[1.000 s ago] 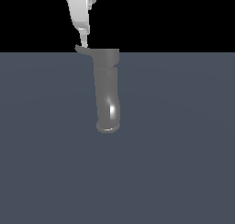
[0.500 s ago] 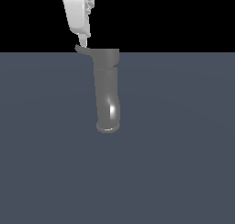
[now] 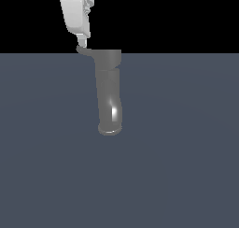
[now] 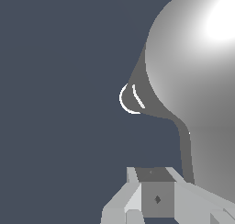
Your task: Turn on the faucet by rotating a designated handle.
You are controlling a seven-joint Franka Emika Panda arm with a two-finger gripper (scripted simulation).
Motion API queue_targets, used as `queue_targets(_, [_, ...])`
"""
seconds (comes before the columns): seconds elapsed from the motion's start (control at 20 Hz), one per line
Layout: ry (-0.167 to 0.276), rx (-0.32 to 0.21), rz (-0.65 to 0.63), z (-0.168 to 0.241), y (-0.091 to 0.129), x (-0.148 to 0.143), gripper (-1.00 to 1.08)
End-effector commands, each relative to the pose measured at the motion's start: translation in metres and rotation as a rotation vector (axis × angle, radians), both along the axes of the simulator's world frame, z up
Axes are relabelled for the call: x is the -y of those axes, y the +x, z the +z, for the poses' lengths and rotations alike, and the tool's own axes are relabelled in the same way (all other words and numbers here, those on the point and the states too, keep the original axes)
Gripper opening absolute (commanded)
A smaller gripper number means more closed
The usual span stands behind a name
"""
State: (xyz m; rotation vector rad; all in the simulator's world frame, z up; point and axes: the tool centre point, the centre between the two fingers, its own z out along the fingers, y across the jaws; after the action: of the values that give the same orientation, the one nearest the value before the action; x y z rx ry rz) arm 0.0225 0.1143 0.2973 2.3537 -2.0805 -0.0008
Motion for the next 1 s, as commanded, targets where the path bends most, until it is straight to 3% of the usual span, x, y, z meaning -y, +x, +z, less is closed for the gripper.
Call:
queue_targets(0.0, [0.000,0.000,0.000,0.000,-0.007,-0.001,-1.00])
queue_targets(0.7, [0.000,0.000,-0.001,0.000,-0.047,-0.007,-1.00])
queue_targets(0.95, [-0.001,0.006,0.003,0.000,-0.050,-0.004,-1.00])
